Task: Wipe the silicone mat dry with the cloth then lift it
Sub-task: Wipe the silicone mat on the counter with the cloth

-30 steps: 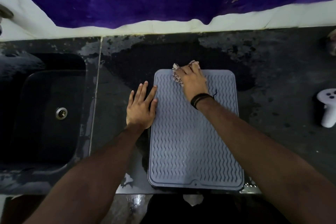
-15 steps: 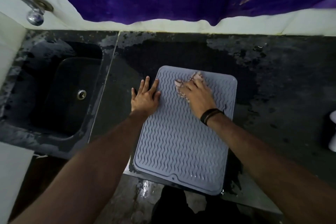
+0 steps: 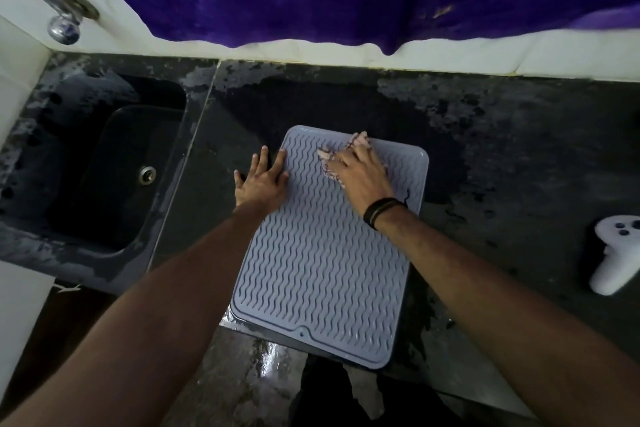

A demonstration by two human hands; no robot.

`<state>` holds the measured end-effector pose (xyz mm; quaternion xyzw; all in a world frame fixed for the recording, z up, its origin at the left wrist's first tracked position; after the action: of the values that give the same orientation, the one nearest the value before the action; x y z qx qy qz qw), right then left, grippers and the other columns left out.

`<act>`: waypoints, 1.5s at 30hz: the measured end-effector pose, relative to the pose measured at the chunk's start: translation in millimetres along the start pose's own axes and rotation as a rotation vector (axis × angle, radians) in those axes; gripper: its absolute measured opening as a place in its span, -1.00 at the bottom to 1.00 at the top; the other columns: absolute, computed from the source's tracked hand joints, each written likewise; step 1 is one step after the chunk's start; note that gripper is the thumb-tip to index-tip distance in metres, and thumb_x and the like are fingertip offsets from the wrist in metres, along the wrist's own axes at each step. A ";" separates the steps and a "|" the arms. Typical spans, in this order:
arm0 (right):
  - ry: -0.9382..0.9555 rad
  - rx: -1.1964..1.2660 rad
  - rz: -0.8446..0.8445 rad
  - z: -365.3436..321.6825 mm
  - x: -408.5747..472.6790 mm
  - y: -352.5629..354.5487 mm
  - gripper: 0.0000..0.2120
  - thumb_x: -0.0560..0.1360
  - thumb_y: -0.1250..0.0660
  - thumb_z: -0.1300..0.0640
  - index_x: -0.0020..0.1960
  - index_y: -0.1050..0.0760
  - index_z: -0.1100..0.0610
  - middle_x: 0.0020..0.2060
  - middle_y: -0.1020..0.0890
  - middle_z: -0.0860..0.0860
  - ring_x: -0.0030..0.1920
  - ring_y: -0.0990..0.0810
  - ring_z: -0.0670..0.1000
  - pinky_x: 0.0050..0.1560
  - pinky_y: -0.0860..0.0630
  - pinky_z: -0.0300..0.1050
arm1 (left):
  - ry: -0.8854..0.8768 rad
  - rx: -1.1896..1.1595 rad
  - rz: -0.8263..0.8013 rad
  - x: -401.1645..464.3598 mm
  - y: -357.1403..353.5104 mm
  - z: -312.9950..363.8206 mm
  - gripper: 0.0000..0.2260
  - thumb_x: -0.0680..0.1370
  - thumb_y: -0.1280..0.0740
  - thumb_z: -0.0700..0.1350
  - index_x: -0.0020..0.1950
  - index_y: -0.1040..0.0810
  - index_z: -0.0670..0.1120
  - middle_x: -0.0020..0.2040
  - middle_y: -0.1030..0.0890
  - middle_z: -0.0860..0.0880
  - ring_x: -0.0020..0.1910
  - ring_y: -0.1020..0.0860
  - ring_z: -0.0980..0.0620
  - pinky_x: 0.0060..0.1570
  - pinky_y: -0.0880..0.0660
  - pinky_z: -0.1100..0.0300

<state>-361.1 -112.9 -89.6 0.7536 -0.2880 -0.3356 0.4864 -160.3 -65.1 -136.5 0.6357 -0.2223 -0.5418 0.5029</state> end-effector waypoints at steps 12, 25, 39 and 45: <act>0.039 -0.063 0.162 13.6 18.7 34.4 -0.45 0.48 -0.28 0.25 0.46 -0.36 0.06 0.31 -0.50 0.05 0.35 -0.33 0.18 0.43 -0.19 0.05 | -0.219 -0.062 -0.020 -21.0 -11.2 120.7 -0.19 0.63 -0.15 0.25 0.66 0.19 -0.11 0.67 0.18 -0.05 0.64 0.18 -0.02 0.60 0.15 -0.02; -0.171 -0.096 0.187 97.1 -51.7 49.5 -0.45 0.44 -0.26 0.35 0.40 -0.43 0.05 0.21 -0.55 0.06 0.28 -0.37 0.19 0.23 -0.35 0.10 | -0.186 -0.092 -0.114 -16.8 -18.5 115.7 -0.15 0.61 -0.17 0.28 0.65 0.28 -0.04 0.64 0.31 -0.01 0.62 0.29 -0.01 0.58 0.22 -0.04; -0.151 -0.047 0.094 82.8 -100.9 15.6 -0.37 0.42 -0.36 0.29 0.47 -0.35 0.07 0.25 -0.49 0.10 0.34 -0.34 0.26 0.35 -0.38 0.22 | -0.149 -0.066 -0.135 -13.2 -23.2 115.2 -0.15 0.61 -0.15 0.29 0.63 0.31 -0.02 0.63 0.35 0.02 0.61 0.32 0.01 0.56 0.24 -0.04; -0.163 -0.089 0.163 104.5 -61.1 52.1 -0.43 0.47 -0.28 0.30 0.46 -0.34 0.09 0.25 -0.47 0.09 0.36 -0.32 0.24 0.30 -0.37 0.15 | -0.152 -0.078 -0.153 -10.8 -25.9 114.6 -0.14 0.61 -0.16 0.30 0.64 0.31 -0.02 0.63 0.34 0.01 0.61 0.32 0.00 0.56 0.23 -0.07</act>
<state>-486.0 -141.7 -59.1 0.6756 -0.3718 -0.3673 0.5200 -275.0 -91.6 -143.6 0.5878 -0.1894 -0.6336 0.4661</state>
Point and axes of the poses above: each hand's wrist, its own x-axis towards the middle knuckle, its own y-axis out of the back of the hand, z = x × y, the point moved 9 cm from there along x, towards the middle knuckle
